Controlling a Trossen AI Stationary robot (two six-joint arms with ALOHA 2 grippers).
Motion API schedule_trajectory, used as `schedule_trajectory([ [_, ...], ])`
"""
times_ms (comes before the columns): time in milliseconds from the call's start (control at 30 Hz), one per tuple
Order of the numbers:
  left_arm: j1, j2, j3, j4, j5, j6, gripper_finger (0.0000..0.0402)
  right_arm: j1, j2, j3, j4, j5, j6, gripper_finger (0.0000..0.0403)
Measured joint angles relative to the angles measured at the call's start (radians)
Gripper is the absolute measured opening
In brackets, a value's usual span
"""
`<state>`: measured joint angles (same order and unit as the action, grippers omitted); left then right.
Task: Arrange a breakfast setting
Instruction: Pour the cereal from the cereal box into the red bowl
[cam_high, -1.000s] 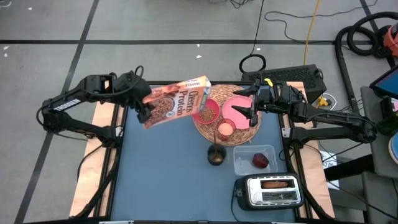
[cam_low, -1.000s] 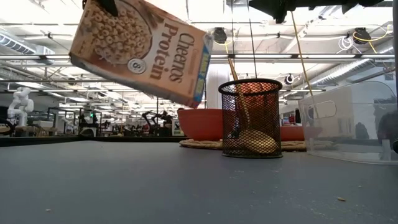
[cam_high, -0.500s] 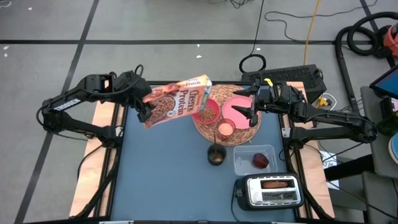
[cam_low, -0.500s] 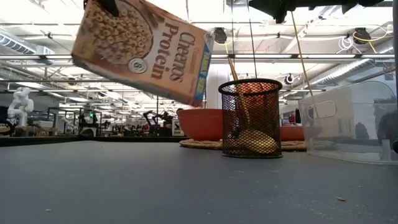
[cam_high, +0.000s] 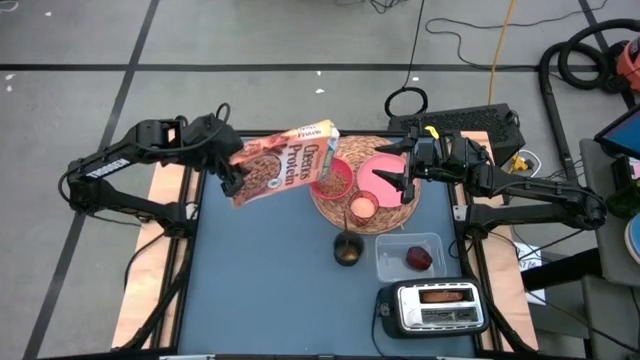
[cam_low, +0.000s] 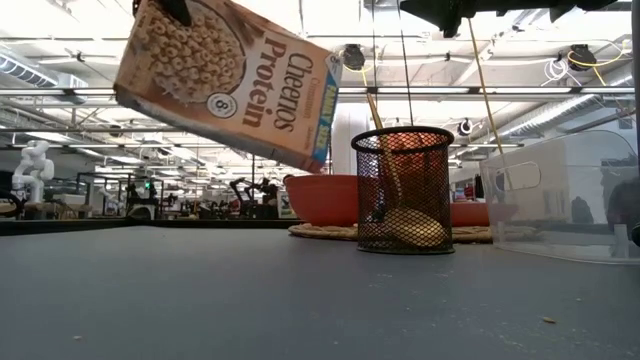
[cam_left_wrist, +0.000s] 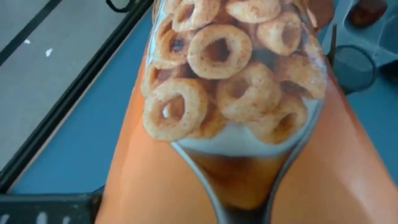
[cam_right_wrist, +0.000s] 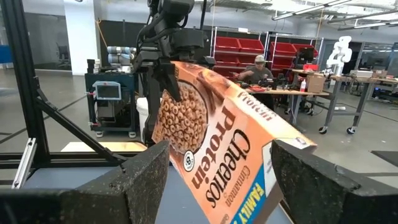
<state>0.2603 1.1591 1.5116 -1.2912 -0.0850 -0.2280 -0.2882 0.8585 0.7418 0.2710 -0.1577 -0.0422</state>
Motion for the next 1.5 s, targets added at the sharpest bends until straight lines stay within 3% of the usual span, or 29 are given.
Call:
schedule_trajectory([
  [1500,0.001,0.000,0.000,-0.002,-0.013,0.006,0.0206,0.000,0.000,0.000,0.000,0.000,0.000,0.0274],
])
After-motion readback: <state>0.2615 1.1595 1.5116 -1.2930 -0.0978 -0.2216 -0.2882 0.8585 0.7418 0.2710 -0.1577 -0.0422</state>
